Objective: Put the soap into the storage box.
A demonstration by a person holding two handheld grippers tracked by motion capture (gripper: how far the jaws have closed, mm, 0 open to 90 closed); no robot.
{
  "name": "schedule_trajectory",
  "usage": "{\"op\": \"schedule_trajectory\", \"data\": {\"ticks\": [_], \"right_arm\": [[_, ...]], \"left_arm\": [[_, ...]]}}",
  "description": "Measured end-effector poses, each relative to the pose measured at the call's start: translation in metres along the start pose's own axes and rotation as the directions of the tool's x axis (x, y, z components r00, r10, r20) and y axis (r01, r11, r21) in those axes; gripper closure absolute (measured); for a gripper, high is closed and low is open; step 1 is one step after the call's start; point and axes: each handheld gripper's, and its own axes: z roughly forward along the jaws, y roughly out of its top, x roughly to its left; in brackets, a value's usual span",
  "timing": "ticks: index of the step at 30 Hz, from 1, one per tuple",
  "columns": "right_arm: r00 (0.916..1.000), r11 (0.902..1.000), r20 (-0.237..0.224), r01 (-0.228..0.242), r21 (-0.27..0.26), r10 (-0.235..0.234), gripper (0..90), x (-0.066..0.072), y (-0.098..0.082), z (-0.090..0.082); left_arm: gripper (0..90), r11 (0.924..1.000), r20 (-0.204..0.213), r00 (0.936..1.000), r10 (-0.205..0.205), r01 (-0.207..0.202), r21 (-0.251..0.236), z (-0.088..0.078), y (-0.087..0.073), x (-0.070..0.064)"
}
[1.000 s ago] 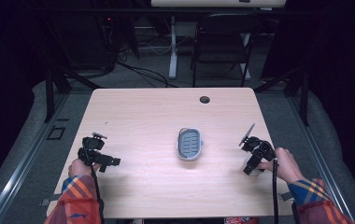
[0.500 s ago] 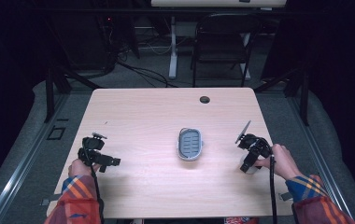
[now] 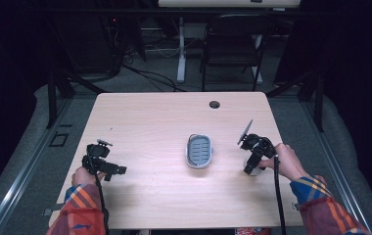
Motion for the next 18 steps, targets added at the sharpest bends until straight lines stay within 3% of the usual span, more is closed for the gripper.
{"op": "schedule_trajectory", "data": {"ticks": [18], "right_arm": [[0.9992,0.9992,0.003,0.041,-0.003,-0.041,23.7,0.004,0.023,-0.004]], "left_arm": [[0.0,0.9999,0.007,0.9999,0.013,-0.013,0.003,0.003,-0.001,-0.001]]}}
